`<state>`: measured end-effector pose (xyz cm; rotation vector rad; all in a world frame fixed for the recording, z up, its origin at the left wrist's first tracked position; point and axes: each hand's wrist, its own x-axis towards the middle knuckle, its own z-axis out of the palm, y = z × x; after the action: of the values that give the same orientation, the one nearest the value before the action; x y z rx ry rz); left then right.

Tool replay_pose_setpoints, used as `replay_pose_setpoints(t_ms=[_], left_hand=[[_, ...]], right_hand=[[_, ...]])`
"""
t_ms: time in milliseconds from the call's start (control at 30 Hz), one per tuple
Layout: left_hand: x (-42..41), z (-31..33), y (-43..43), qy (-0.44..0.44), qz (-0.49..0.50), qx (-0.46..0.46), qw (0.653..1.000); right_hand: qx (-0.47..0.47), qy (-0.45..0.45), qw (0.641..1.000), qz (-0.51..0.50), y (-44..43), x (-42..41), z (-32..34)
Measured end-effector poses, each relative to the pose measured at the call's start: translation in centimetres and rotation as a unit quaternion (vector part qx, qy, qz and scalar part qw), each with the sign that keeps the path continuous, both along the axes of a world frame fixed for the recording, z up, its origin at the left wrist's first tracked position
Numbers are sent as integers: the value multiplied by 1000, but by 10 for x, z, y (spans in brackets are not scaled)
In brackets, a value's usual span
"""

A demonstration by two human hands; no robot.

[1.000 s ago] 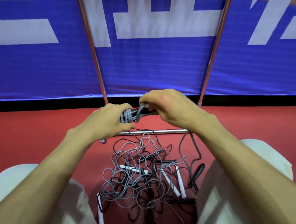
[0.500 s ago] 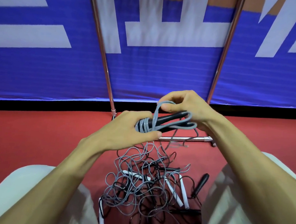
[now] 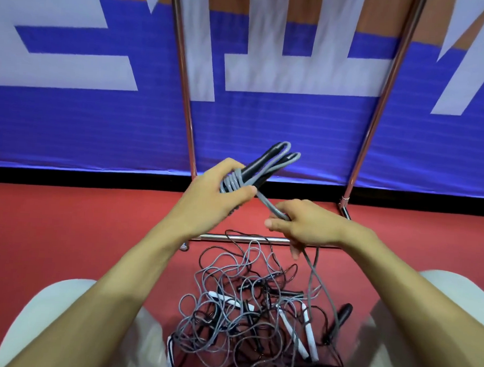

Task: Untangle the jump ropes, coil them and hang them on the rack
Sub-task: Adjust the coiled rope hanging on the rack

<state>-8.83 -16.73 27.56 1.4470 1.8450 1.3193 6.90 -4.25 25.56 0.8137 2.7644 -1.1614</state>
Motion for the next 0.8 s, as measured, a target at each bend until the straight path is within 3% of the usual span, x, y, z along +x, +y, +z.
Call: replay_pose_setpoints(t_ms=[67,133,233,333,400,533,667,800], left_hand=[[-7,-7,4,105,89,-15,990],[-10,-9,5,203,157,-63,964],[-11,-12,8,273,184,-132,935],[-10,-13,10,334,177,-162,912],[-8,-11,11,366,164,-175,899],[0,-9,14,361,127,-175,907],[14,-12,15,358,66,-173,915],[25,-9,13,344,23,-127,930]], right_hand=[[-47,-21,999,2,0,3,0],[-19,-24,999,31,-1,4,3],[115,19,990,77,-2,4,8],[259,61,958,107,-1,6,9],[305,100,939,120,-2,7,11],[308,223,921,85,-1,7,18],[291,278,915,-19,11,11,19],[167,348,908,-162,9,14,24]])
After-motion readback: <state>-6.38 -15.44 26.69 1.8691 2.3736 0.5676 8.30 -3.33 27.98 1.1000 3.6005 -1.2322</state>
